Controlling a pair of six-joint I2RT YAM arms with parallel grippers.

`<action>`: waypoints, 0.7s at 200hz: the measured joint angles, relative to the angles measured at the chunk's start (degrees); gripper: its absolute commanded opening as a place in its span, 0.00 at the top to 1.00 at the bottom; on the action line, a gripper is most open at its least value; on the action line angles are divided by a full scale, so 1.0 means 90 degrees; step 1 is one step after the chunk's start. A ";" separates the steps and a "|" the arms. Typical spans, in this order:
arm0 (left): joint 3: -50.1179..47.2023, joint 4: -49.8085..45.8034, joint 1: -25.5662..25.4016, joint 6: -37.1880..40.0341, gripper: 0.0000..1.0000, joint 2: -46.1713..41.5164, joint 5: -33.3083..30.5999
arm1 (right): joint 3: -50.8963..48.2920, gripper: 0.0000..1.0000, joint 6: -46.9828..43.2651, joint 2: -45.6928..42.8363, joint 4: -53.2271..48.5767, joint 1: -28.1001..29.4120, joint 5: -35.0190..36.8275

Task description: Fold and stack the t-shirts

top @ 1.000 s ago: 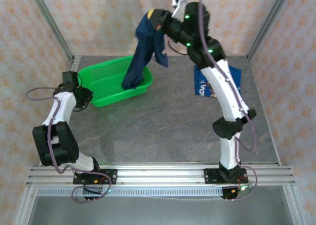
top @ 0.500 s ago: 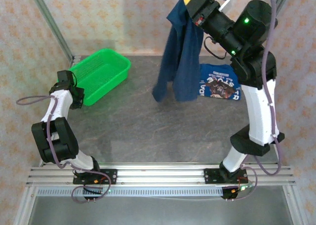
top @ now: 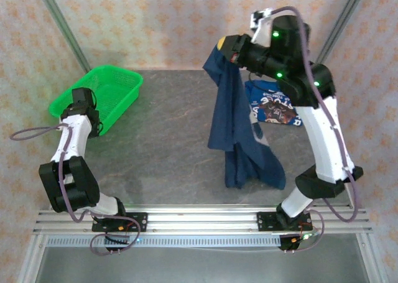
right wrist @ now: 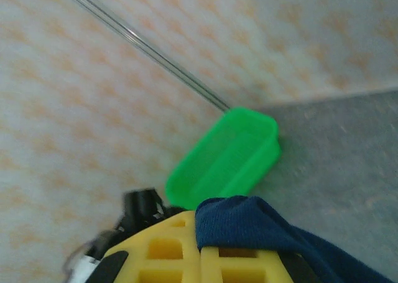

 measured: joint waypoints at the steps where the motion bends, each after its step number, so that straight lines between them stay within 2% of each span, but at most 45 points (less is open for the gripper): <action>1: 0.0002 0.0007 -0.0005 -0.0005 0.44 0.0005 0.0000 | -0.0032 1.00 -0.0012 0.0017 -0.0015 0.0000 -0.0010; 6: 0.0010 0.0053 -0.0041 0.0002 0.35 0.0036 0.0015 | -0.0146 1.00 -0.0044 0.0095 -0.0063 0.0005 -0.0022; 16: 0.0010 0.0160 -0.0117 0.0002 0.26 0.0078 0.0073 | -0.0398 1.00 -0.0104 0.0267 -0.0126 0.0024 -0.0039; 33: 0.0010 0.0372 -0.0250 0.0041 0.15 0.0073 0.0221 | -0.0690 1.00 -0.0185 0.0648 -0.0180 0.0095 -0.0097; 52: 0.0015 0.0556 -0.0413 0.0126 0.09 0.0039 0.0342 | -0.0748 1.00 -0.0291 0.1144 -0.0168 0.0202 -0.0187; 57: 0.0015 0.0566 -0.0459 0.0165 0.00 0.0010 0.0384 | -0.0726 1.00 -0.0316 0.1282 -0.0172 0.0223 -0.0219; 118: -0.0017 0.0600 -0.1020 0.0702 0.00 -0.1394 0.0678 | 0.1464 1.00 -0.0651 0.3750 -0.0539 0.0330 -0.0566; 125: -0.0053 0.0605 -0.1137 0.0804 0.00 -0.1588 0.0702 | 0.1540 0.94 -0.0673 0.3920 -0.0537 0.0335 -0.0566; 134: -0.0151 0.0605 -0.1392 0.0945 0.00 -0.1870 0.0753 | 0.1552 0.75 -0.0687 0.4080 -0.0534 0.0345 -0.0561; 140: -0.0231 0.0610 -0.1547 0.1025 0.00 -0.2011 0.0775 | 0.1552 0.58 -0.0707 0.4167 -0.0529 0.0345 -0.0546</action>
